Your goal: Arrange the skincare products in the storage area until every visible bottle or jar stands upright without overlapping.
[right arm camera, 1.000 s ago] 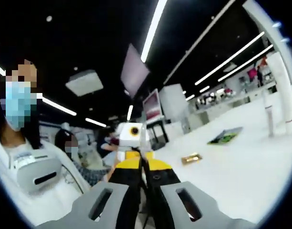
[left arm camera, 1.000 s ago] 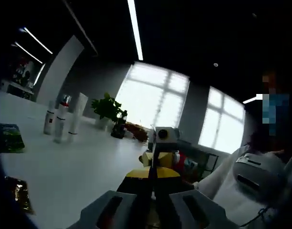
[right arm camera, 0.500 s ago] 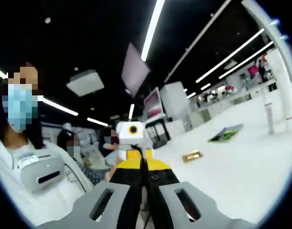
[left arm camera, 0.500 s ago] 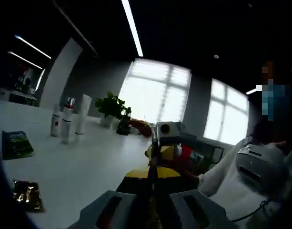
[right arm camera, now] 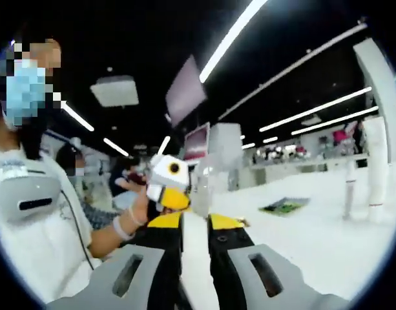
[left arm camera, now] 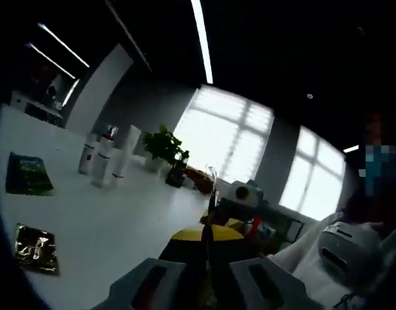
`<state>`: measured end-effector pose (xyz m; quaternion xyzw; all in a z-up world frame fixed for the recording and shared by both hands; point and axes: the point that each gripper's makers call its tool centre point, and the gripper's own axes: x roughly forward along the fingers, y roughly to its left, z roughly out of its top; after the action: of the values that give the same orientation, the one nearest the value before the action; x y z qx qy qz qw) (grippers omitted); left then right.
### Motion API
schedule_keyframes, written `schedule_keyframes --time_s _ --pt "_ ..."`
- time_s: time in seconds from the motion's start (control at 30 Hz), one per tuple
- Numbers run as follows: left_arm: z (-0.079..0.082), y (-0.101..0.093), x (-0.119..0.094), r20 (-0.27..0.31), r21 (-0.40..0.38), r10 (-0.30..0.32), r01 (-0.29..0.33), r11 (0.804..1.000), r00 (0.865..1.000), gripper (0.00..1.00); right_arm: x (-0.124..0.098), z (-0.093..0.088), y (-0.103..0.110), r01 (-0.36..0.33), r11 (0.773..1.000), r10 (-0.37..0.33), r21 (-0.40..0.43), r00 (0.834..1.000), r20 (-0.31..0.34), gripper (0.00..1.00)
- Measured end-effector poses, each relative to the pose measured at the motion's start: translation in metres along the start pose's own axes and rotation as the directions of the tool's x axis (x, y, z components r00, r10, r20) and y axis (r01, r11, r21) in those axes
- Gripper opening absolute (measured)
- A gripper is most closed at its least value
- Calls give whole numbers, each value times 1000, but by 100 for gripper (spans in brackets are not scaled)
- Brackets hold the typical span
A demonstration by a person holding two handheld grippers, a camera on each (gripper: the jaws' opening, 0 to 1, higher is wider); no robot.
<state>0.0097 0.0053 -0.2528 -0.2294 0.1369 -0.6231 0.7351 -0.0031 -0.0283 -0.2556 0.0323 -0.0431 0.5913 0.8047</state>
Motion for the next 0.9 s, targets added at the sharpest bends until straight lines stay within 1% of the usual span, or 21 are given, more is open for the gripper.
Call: schedule_keyframes --time_s 0.03,0.13,0.17,0.2,0.23,0.3,0.33,0.37,0.4,0.43,0.47,0.5,0.53,0.57,0.63,0.7,0.77,0.8,0.83,0.87,0.9 --pt "3 2 -2 4 -8 -1 1 1000 1000 0 0 -2 1 -7 1000 7 15 1000 -10 16" --pt "11 8 -3 4 -27 7 -7 1000 1000 0 0 -3 0 -3 1000 4 15 1000 -14 17" --pt "15 12 -3 2 -34 17 -17 999 1000 0 -1 -5 -2 11 1000 -11 7 1000 -21 18" --pt "21 19 -2 6 -47 42 -41 998 999 0 -1 -5 -4 27 1000 -27 -7 999 -26 19" --pt "26 25 -2 3 -53 57 -56 997 998 0 -2 -8 -10 65 998 -66 -24 997 -35 21" --pt "34 36 -2 -14 -66 80 -80 995 997 0 -3 -12 -19 125 991 -128 -55 990 -52 22" --pt "37 41 -1 -19 -77 93 -94 993 996 0 -2 -14 -21 142 987 -146 -71 988 -56 23" --pt "39 44 -1 -20 -83 100 -101 991 995 0 -2 -15 -22 151 986 -156 -75 986 -61 24" --pt "45 53 -1 -17 -102 120 -121 987 993 0 -2 -19 -26 180 980 -186 -81 980 -74 25" --pt "49 58 -1 -13 -115 123 -124 986 992 0 -1 -20 -28 186 979 -192 -79 978 -76 27" --pt "55 66 0 -10 -132 132 -133 982 991 0 -1 -23 -34 218 974 -223 -57 971 -88 30" --pt "59 76 2 -14 -143 154 -154 978 988 0 -1 -28 -39 244 969 -247 -43 962 -114 33" --pt "61 84 3 -14 -153 175 -175 973 985 0 -1 -30 -41 242 969 -246 -46 962 -121 38" --pt "64 95 5 -24 -158 204 -205 966 979 0 -1 -33 -45 265 964 -267 -34 954 -137 41" --pt "71 112 8 -30 -180 236 -238 955 971 0 -3 -35 -50 289 957 -290 -31 947 -140 47" --pt "79 126 13 -35 -205 243 -245 948 969 0 -5 -35 -53 306 952 -306 -20 942 -141 52" --pt "84 130 16 -31 -252 233 -233 939 972 0 -6 -34 -55 314 950 -312 -9 940 -139 54" --pt "90 136 20 -32 -298 222 -222 929 974 0 -7 -33 -57 320 947 -317 4 939 -135 56" --pt "93 142 24 -46 -325 222 -225 919 974 0 -7 -33 -58 320 947 -316 12 940 -131 57" --pt "95 147 25 -55 -332 227 -232 914 972 0 -7 -33 -57 318 948 -314 16 940 -132 58" --pt "98 152 30 -65 -377 209 -218 900 976 0 -7 -33 -58 322 946 -317 21 939 -135 58"
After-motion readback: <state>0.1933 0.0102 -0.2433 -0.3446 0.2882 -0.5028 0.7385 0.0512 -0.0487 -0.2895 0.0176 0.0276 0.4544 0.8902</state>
